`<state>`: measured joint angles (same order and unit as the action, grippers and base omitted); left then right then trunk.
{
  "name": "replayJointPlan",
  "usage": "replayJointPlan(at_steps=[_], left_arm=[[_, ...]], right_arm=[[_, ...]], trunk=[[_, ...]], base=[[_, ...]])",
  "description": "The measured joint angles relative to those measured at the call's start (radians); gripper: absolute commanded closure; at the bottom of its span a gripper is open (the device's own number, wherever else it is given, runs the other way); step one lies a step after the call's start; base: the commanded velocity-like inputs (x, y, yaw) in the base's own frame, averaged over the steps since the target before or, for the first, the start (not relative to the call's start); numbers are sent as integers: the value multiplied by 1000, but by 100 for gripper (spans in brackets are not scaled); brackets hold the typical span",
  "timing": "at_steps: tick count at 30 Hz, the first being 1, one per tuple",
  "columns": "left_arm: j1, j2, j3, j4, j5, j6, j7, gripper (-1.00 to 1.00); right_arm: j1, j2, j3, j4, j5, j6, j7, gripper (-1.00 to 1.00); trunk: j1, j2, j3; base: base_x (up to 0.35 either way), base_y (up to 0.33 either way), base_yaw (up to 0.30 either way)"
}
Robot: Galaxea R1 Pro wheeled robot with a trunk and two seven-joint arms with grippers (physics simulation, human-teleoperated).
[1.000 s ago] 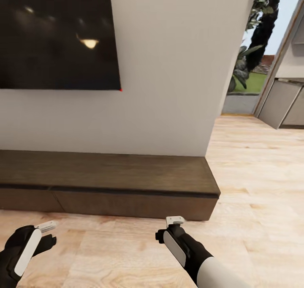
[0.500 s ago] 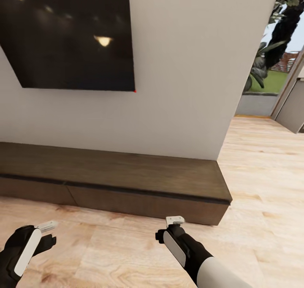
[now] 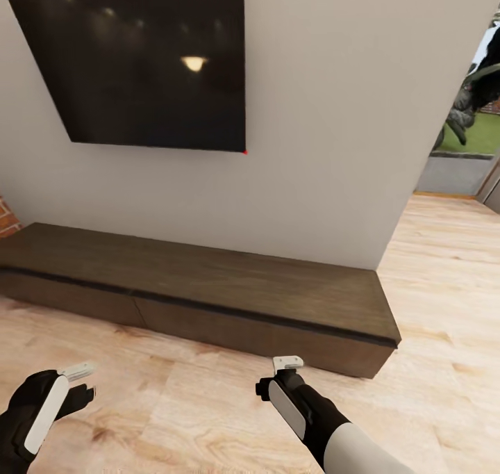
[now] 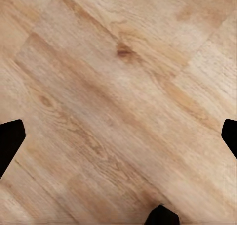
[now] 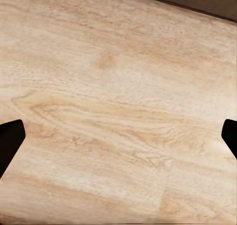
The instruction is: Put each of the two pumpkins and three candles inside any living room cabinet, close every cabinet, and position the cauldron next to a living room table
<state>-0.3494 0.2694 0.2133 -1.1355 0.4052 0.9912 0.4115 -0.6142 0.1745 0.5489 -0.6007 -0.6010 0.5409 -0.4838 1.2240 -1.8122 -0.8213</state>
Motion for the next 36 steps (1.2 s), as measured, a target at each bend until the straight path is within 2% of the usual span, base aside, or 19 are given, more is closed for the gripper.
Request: replayJointPlan(at_steps=[5, 24, 36], left_arm=[[0, -1, 0, 0, 0, 0, 0, -100], [0, -1, 1, 0, 0, -5, 0, -100], [0, 0, 7, 0, 0, -5, 1, -100]], right_arm=[[0, 0, 1, 0, 0, 0, 0, -100], [0, 0, 2, 1, 2, 3, 0, -100], [0, 0, 3, 2, 2, 3, 0, -100]], trunk=[[-19, 35, 9], [-92, 168, 44], [-92, 168, 28]], base=[[-218, 0, 182], [-4, 0, 182], [0, 0, 181]])
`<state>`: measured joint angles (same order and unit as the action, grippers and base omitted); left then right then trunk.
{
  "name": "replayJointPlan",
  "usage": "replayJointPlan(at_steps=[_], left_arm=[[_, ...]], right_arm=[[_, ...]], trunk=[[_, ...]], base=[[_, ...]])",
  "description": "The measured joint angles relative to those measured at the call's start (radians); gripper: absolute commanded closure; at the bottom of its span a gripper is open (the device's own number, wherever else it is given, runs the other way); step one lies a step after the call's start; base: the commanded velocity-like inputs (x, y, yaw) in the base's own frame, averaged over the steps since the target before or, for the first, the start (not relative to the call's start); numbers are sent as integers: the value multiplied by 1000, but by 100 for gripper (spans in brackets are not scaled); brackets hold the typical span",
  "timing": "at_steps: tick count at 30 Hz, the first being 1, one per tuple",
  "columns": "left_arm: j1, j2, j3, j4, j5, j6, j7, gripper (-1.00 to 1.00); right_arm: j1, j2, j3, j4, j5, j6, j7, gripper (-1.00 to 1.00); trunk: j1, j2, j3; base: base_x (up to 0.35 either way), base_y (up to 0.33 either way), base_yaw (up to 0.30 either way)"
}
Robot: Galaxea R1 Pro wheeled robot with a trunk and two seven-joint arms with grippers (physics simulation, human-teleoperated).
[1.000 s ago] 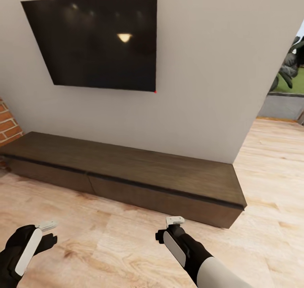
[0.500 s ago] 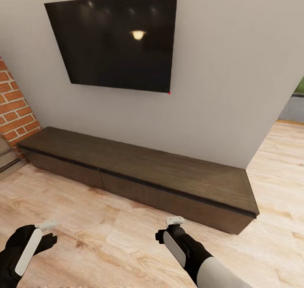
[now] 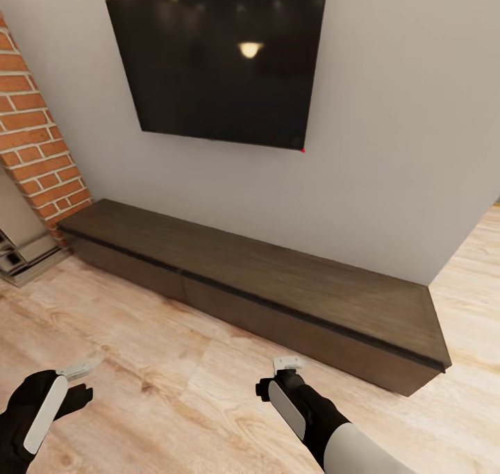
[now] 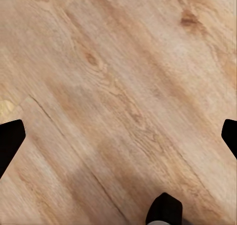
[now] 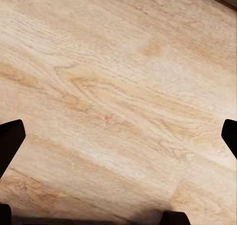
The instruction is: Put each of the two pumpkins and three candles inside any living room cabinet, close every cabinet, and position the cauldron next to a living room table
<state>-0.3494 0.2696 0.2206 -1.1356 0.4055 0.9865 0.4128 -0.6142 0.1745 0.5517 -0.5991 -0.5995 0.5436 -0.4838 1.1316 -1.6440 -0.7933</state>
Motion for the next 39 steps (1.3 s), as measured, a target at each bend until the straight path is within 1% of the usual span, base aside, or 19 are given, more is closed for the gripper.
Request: replayJointPlan(at_steps=[6, 8, 12, 13, 15, 17, 18, 23, 24, 26, 28, 29, 31, 33, 36, 39], left_arm=[[0, -1, 1, 0, 1, -2, 1, -100], [0, -8, -1, 0, 2, -12, 0, -100], [0, -54, -5, 6, 1, -74, -1, -100], [0, -61, -6, 7, 0, -87, -1, -100], [0, -72, -9, 8, -1, -102, -1, -100], [0, -101, -21, 9, -1, -109, 0, -100], [0, -111, -26, 9, -3, -110, 0, -100], [0, -133, -39, 15, -2, -113, 0, -100], [0, -139, -46, 26, -1, -116, -1, -100], [0, -158, -63, 85, -2, -141, -1, -100], [0, -176, -87, 175, -5, -205, -1, -100], [0, -183, -111, 245, -5, -270, -1, -100], [0, -189, -146, 353, -6, -374, -1, -100], [0, -190, -170, 457, -5, -473, 0, -100], [0, -191, -184, 572, -4, -596, 1, -100], [0, -191, -190, 666, 0, -728, 3, -100]], right_arm=[[0, 0, 0, 0, 0, -1, 0, -100], [0, 0, 0, 0, 0, -1, 0, -100], [0, 0, 0, 0, 1, -1, 0, -100], [0, 0, 0, 0, 1, -1, 0, -100], [0, 0, 0, 0, 1, -2, 0, -100], [0, 0, 0, 0, 1, -2, 0, -100], [0, 0, 1, 0, 1, -2, 0, -100], [0, 0, 3, 0, 1, 0, -2, -100], [0, 0, 3, 0, 1, 1, -5, -100], [0, 0, 3, 0, -1, -1, -15, -100], [0, 0, 3, 6, -2, -5, -20, -100], [-1, 0, 2, 10, -2, -6, -22, -100], [0, 0, 2, 13, -1, -10, -23, -100], [9, 0, 1, 16, 0, -26, -24, -100], [50, 0, 1, 29, 1, -80, -23, -100], [87, 0, 1, 60, 0, -164, -22, -100]], trunk=[[0, 0, -8], [0, 0, -11], [0, 0, -16], [0, 0, -17], [0, 0, -20], [0, 0, -22], [0, 0, -24], [0, 0, -30], [0, 0, -32], [0, 0, -34], [0, 0, -37], [0, 0, -38], [0, 0, -40], [0, 0, -42], [0, 0, -44], [0, 0, -47]], base=[[0, 0, 181], [0, 0, 181], [0, 0, 181], [0, 0, 181], [0, 0, 181], [0, 0, 181], [0, 0, 181], [0, 0, 181], [0, 0, 181], [0, 0, 183], [0, 0, 202], [0, 0, 224], [0, 0, 235], [0, 0, 242], [0, 0, 246], [0, 0, 247]])
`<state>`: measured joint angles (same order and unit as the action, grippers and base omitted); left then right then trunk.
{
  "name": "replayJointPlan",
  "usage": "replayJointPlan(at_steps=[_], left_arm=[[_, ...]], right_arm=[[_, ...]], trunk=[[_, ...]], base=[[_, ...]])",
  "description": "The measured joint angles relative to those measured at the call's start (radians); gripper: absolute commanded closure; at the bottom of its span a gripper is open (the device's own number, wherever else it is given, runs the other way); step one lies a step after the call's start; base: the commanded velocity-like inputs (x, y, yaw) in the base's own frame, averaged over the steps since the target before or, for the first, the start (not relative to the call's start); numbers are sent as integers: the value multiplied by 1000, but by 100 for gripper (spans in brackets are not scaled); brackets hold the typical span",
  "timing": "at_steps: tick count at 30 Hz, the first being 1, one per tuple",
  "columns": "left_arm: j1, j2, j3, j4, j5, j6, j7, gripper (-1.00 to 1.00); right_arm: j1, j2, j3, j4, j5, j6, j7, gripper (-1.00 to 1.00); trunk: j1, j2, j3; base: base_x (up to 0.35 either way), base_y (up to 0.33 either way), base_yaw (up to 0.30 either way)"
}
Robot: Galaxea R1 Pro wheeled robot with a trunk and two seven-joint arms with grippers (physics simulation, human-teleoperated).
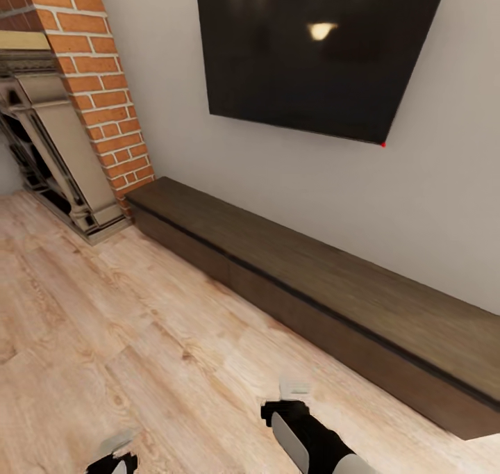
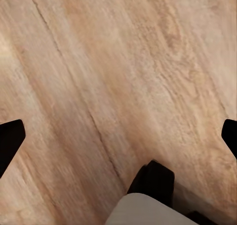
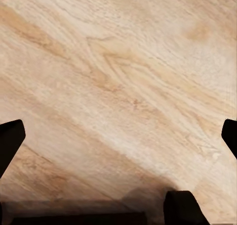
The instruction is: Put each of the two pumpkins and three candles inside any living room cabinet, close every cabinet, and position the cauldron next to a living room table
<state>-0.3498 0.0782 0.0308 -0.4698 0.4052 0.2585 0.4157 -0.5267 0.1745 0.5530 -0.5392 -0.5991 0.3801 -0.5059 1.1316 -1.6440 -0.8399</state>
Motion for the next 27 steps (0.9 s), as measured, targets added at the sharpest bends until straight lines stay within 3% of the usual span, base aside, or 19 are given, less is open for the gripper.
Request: replayJointPlan(at_steps=[4, 8, 12, 19, 24, 27], left_arm=[[0, 1, -3, 101, 5, -139, 1, -100], [0, 0, -5, 174, 4, -225, 2, -100], [0, -1, -4, 197, 1, -258, 3, -100], [-1, -2, -4, 246, -1, -353, 5, -100], [0, -19, -5, 256, -3, -366, 5, -100], [0, -34, -6, 265, -5, -379, 5, -100]], right_arm=[[12, 0, 9, 68, -1, -51, -1, -100], [15, 0, 28, 127, -5, -109, -1, -100], [18, 0, 32, 190, -4, -156, 1, -100], [36, 0, 35, 211, -6, -250, 4, -100], [40, 0, 36, 235, -6, -305, 6, -100], [41, 0, 61, 258, -2, -358, 6, -100]], trunk=[[0, 0, -4], [0, 0, -8], [0, 0, -13], [0, 0, -21], [0, 0, -24], [0, 0, -24]], base=[[0, 0, 236], [0, 0, 208], [0, 0, 196], [0, 0, 218], [0, 0, 272], [0, 0, 282]])
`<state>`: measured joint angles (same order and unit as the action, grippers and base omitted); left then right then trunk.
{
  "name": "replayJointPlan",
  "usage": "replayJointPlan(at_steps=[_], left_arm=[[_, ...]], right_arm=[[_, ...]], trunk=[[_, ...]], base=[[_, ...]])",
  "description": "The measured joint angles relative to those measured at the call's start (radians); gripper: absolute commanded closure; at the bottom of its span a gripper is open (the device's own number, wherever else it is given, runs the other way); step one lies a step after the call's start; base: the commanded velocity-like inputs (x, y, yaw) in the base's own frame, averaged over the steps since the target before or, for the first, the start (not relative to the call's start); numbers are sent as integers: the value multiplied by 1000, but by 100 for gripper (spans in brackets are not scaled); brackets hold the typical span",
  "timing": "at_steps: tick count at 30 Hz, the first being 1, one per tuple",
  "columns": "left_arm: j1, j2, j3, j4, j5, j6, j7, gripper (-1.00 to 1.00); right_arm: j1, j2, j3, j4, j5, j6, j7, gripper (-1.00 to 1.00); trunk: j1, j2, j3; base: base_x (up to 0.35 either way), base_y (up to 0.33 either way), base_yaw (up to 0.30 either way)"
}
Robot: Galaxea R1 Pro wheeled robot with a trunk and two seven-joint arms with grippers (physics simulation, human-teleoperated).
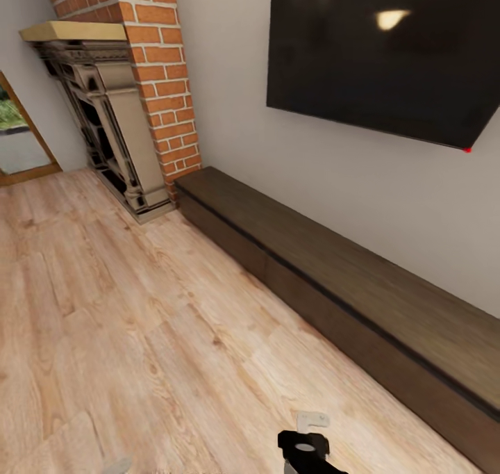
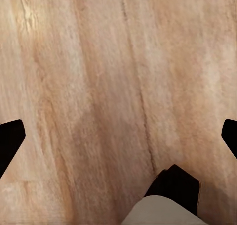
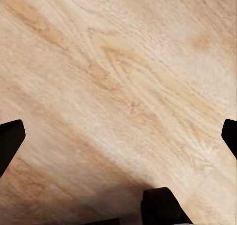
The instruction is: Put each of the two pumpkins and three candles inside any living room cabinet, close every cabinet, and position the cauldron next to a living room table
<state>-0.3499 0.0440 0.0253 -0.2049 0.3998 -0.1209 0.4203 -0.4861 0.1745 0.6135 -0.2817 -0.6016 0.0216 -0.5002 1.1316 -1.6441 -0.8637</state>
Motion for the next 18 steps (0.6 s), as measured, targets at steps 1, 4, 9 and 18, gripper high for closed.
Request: replayJointPlan(at_steps=[1, 4, 9, 18], left_arm=[[0, -3, 0, 2, 0, -9, 0, -100], [0, -8, -1, 9, 0, -23, 0, -100], [0, -11, -1, 15, 0, -30, 0, -100], [0, -11, -1, 16, 0, -36, 0, -100]], right_arm=[[0, 0, 16, 5, 1, -12, 0, -100], [1, 0, 61, 13, 3, -46, -2, -100], [1, 0, 83, 32, 4, -94, -2, -100], [0, 0, 87, 39, 4, -100, 1, -100]], trunk=[[0, 0, 0], [0, 0, 0], [0, 0, 0], [0, 0, 0]], base=[[0, 0, 283], [0, 0, 283], [0, 0, 283], [0, 0, 283]])
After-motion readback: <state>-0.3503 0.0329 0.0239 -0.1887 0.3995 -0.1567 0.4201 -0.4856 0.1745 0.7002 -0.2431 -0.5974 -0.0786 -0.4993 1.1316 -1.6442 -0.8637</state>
